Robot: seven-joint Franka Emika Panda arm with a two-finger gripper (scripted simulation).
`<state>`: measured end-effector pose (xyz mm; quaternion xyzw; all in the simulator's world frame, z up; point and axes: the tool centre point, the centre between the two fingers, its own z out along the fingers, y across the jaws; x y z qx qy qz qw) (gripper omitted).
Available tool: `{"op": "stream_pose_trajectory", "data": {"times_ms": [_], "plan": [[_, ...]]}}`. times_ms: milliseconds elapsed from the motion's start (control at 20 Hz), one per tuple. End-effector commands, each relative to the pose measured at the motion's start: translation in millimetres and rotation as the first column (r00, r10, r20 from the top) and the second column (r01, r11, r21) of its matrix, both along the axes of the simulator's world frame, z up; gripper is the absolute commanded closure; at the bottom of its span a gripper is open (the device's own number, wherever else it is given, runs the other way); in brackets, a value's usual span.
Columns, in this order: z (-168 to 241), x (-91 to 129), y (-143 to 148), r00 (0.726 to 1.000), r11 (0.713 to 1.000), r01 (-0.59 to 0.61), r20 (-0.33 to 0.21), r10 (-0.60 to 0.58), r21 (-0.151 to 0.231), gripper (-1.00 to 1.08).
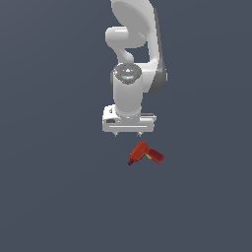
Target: Pick up the object and move it to a goal position.
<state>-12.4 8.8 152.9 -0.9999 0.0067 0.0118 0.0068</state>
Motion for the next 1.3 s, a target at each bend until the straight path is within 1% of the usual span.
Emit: {"op": "stream_pose_trajectory", "data": {"times_ms": [0,300,700,1000,1250], "plan": [[0.0,0.0,0.0,1.0,1.0,0.0,0.0,0.0,0.0,-1.0],[-4.7,-1.6,2.5,1.0,1.0,-0.004,-0.015,0.004,0.008,-1.0],[-6.5,2.2,6.2,0.999,1.0,-0.029,-0.023,0.029,0.006,-1.0],[-12.0,12.5,16.9,0.994,0.995,-0.101,-0.049,0.101,0.001,-1.0],[-19.9,25.0,31.6,0.977,0.98,-0.197,-0.085,0.196,-0.001,-1.0]]}}
